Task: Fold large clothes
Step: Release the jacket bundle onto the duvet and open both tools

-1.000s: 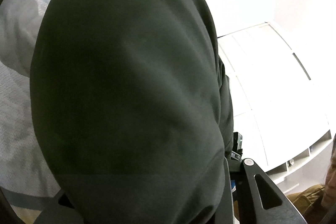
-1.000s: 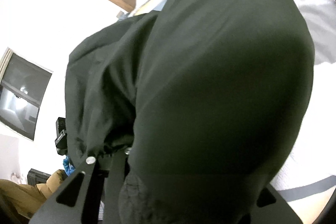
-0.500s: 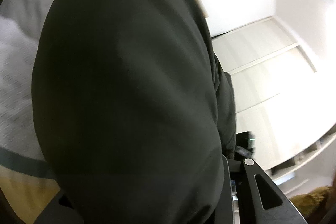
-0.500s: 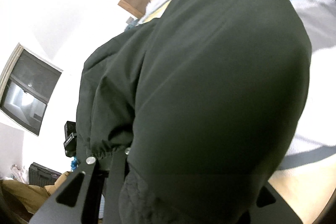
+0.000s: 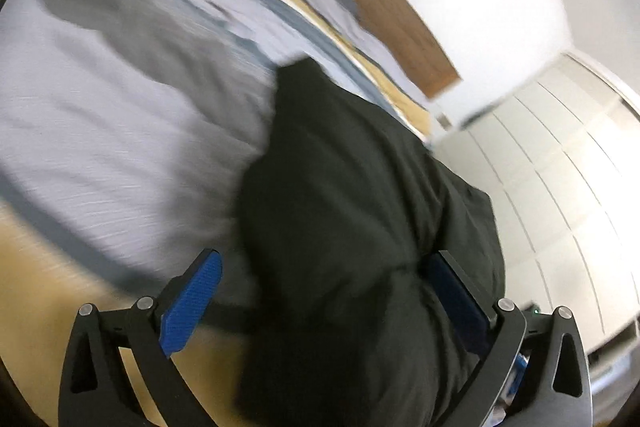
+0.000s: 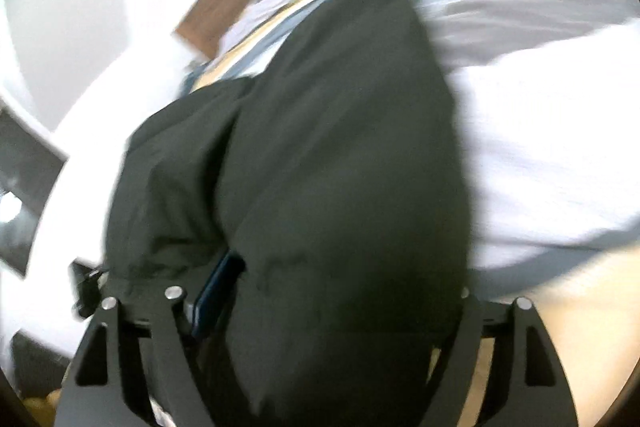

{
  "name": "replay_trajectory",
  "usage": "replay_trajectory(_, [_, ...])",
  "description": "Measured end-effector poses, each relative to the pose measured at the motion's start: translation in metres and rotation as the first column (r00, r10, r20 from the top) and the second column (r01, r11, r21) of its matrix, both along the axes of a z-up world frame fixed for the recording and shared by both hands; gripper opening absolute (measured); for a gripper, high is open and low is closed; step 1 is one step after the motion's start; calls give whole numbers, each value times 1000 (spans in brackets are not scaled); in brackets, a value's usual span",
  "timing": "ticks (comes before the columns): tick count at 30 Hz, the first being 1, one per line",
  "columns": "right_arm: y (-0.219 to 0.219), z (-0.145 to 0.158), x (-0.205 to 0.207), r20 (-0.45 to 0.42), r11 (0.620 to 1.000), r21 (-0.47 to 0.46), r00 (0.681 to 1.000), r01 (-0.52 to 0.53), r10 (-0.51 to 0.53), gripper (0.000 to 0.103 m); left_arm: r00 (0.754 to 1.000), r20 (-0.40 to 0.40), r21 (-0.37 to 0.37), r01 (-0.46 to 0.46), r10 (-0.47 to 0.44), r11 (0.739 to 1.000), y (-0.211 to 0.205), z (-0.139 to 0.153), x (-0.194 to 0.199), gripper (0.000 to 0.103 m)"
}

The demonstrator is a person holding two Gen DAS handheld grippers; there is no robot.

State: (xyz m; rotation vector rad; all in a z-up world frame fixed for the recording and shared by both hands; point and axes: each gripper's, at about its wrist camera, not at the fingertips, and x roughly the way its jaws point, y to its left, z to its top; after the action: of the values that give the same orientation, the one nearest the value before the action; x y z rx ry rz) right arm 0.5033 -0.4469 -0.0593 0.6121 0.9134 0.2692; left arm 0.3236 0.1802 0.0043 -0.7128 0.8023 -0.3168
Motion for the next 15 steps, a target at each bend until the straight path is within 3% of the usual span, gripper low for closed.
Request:
replay_trajectory(2, [-9,5,-13,-24,997,-32,997,75,-75,82,999,-18,47,-43,43,998,24,11,-16,101])
replay_trajectory(4, [-21,11,-38,-52,990,-65,990,127,-130,83,997,-22,72,-68,70,995,77,21,-13,101])
replay_trajectory(9, [-45,28,-97,-70,970,-154,977,188,-200,83,993,-14,103,-116,118,988,41,64,-86,101])
replay_trajectory(15, [-27,69,-177,7,963,-235,991,135,-137,83,993,49,162,-118,111,980,13,84,-142,102])
